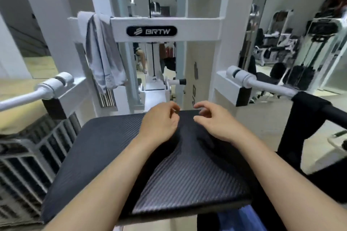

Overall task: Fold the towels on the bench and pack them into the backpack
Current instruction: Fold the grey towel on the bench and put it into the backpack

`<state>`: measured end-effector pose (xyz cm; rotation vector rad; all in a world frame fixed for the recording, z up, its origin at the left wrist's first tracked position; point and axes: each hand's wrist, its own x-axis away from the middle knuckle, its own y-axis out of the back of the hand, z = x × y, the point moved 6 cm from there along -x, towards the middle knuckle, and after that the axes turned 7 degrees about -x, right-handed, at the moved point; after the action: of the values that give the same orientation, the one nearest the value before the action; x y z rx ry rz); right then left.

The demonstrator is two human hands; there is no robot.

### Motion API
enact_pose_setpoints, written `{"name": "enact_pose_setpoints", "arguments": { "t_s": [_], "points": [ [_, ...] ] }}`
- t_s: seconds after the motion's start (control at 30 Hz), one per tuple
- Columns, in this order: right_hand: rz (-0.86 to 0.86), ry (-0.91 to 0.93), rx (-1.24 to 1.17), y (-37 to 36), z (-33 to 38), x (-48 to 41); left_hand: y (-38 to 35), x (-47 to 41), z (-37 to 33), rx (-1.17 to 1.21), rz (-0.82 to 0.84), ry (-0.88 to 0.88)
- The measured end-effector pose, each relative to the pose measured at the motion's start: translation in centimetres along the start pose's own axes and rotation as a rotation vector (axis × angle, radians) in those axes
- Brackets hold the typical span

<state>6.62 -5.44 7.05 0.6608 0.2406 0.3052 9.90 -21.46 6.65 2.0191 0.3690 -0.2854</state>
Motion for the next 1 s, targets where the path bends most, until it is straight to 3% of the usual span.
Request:
{"name": "enact_pose_setpoints", "arguments": {
  "t_s": [0.13,0.27,0.4,0.57,0.63,0.73,0.93,1.0],
  "points": [
    [0.099,0.027,-0.078,-4.2,3.5,-7.4,1.2,-6.5,8.6,-0.051,-0.1,0.233],
    [0.265,-0.013,-0.324,-10.4,7.8,-14.7,3.9,-10.4,17.3,-0.054,-0.173,0.503],
    [0.327,-0.038,-0.505,-16.5,11.2,-20.8,5.2,-13.7,24.2,-0.009,-0.218,0.617],
    [0.31,-0.05,-0.62,-20.7,13.6,-25.7,6.0,-14.5,26.3,0.591,-0.412,0.552],
    [0.264,-0.045,-0.69,-20.8,14.0,-26.7,6.5,-13.7,25.6,0.672,-0.438,0.493],
    [0.216,-0.075,-0.794,-20.3,13.9,-27.1,6.9,-12.2,23.8,0.689,-0.244,0.353],
    [0.218,0.057,-0.923,-18.5,15.0,-24.1,7.5,-6.8,18.6,0.709,0.451,0.11],
    [0.204,0.13,-0.843,-17.3,15.5,-21.9,6.8,-4.1,16.3,0.655,0.651,0.066]
  ]
}}
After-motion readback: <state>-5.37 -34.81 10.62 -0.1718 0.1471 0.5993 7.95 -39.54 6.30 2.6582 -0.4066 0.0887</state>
